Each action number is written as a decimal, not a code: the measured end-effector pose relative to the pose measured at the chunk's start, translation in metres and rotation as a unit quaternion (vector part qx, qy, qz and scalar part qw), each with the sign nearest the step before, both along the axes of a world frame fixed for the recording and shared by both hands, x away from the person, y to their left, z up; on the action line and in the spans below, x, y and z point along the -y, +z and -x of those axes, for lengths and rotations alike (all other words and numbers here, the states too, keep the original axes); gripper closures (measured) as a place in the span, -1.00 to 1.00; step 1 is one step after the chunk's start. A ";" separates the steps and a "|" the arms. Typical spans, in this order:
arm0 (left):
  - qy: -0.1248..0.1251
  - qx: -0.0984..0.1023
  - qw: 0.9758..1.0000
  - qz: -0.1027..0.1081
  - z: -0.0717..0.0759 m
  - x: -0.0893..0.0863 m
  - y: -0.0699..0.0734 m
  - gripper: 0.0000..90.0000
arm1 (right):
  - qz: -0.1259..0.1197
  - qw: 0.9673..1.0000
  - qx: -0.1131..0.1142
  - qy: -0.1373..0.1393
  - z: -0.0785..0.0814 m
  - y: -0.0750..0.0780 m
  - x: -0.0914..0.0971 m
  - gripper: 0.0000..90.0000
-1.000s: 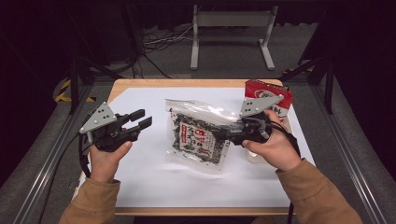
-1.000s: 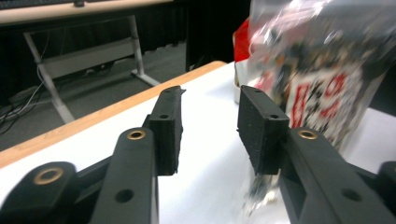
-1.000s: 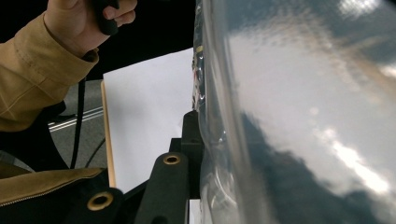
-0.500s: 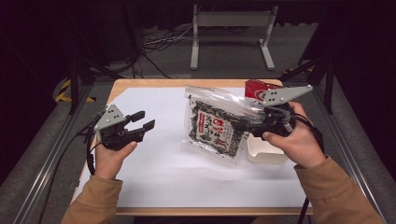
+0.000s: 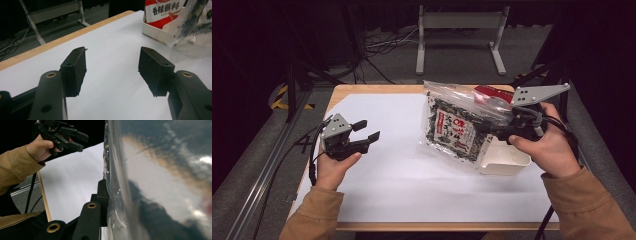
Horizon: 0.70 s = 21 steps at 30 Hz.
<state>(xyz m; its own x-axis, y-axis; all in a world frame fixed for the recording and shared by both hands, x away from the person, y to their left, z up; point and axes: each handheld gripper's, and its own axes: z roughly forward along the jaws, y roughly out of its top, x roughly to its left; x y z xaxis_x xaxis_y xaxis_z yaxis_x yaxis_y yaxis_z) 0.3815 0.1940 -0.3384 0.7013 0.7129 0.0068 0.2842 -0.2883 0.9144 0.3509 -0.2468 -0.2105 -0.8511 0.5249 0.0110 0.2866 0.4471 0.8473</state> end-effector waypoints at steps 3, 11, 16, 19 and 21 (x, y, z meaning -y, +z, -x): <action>-0.001 -0.004 1.000 -0.002 -0.001 0.000 -0.002 -0.15 | 0.000 1.000 0.005 -0.010 0.000 0.005 0.009 0.71; 0.007 -0.013 1.000 -0.011 -0.005 -0.002 -0.010 -0.24 | -0.009 0.999 0.022 -0.027 0.002 0.016 0.025 0.71; 0.013 -0.017 1.000 -0.017 -0.010 -0.006 -0.016 -0.24 | -0.005 0.999 0.028 -0.044 0.001 0.019 0.034 0.71; 0.016 -0.021 1.000 -0.017 -0.011 -0.008 -0.020 -0.24 | -0.007 0.998 0.031 -0.053 0.001 0.021 0.040 0.71; 0.017 -0.025 0.999 -0.016 -0.012 -0.009 -0.022 -0.25 | -0.007 0.998 0.032 -0.060 0.001 0.022 0.044 0.71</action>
